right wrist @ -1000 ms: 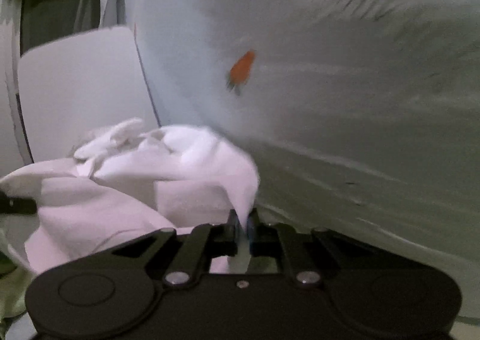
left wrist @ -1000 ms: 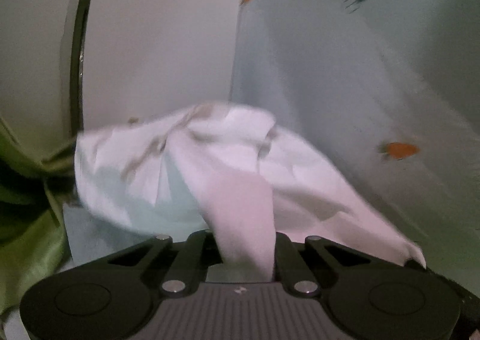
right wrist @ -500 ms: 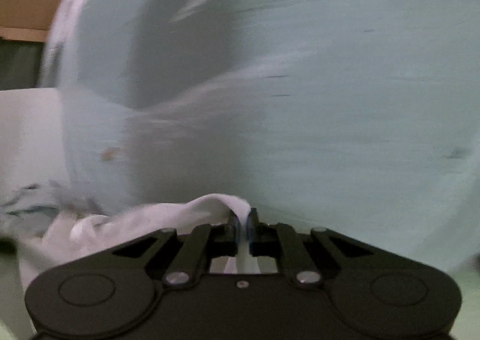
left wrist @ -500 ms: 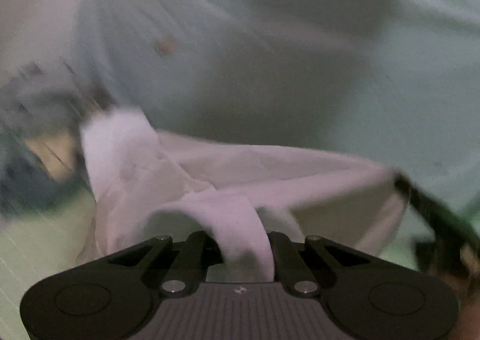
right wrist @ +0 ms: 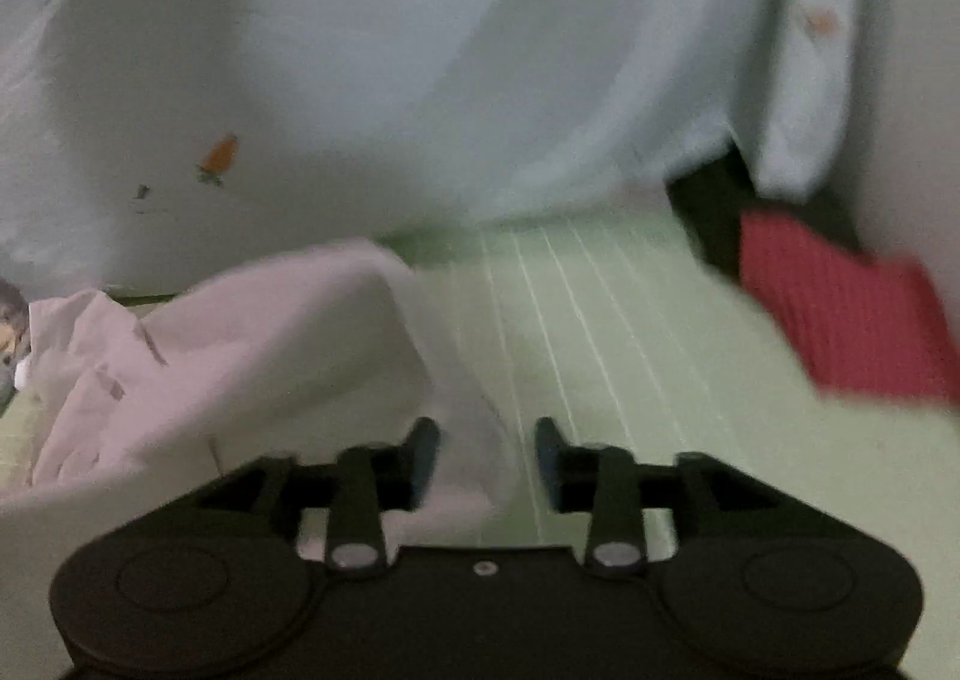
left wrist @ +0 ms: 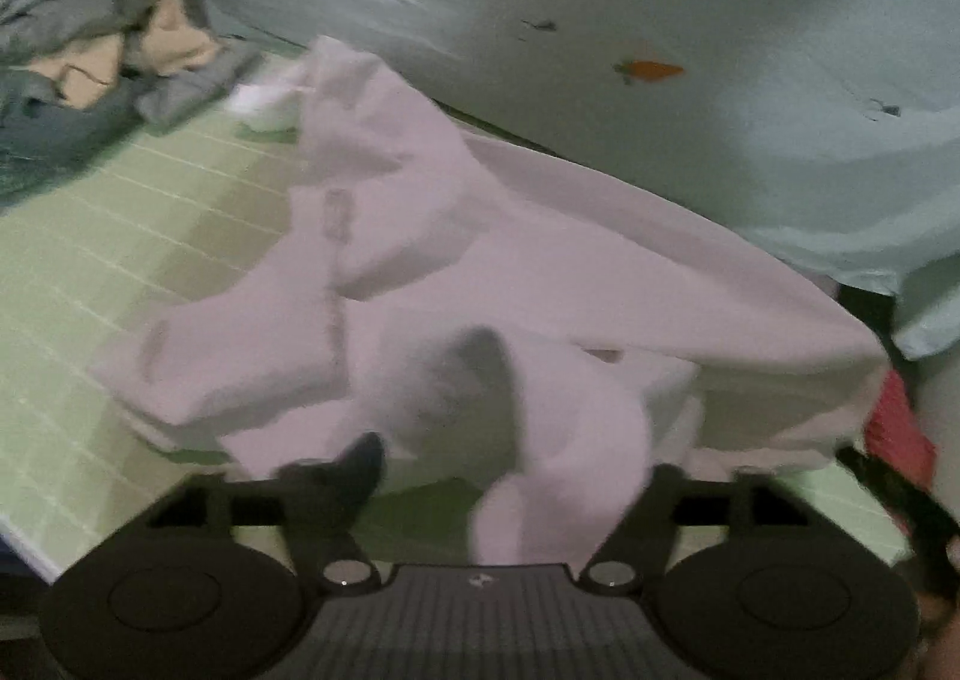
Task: Fold clothes
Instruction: 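Lift the white shirt off the pile and carry it onto the mat, then open both grippers to drop the white shirt on the mat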
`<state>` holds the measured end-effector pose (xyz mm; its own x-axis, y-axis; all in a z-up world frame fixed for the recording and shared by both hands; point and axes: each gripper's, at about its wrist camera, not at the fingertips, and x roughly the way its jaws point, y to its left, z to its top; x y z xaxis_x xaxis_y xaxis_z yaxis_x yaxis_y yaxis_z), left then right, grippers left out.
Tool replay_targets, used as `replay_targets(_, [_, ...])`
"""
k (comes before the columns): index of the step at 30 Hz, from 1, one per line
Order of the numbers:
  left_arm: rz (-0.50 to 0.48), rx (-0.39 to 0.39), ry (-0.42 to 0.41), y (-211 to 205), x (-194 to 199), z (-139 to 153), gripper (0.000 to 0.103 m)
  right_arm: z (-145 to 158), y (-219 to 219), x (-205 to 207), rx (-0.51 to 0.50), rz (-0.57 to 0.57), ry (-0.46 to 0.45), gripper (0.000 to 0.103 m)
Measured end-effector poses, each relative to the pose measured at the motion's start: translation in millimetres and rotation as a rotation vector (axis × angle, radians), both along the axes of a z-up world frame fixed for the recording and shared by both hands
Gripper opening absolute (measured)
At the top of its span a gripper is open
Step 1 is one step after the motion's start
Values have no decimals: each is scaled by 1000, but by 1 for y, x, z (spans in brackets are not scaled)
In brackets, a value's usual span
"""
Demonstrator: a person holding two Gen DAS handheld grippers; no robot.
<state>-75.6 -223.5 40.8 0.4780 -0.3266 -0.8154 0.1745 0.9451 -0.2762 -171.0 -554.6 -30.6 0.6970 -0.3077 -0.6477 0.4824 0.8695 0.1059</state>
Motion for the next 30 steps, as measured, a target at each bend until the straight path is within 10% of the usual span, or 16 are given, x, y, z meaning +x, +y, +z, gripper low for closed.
replay_targets(5, [11,38,49,18,16,-11,93,-22,11,-19,74,-38,63,86])
replay_targets(8, [-56,44,51,29,22,-11,93,-30,25,-21,74,-56,92,92])
replay_targets(30, [-291,-100,65,115,116,-26,94,-53,112,4,98,-218,161,96])
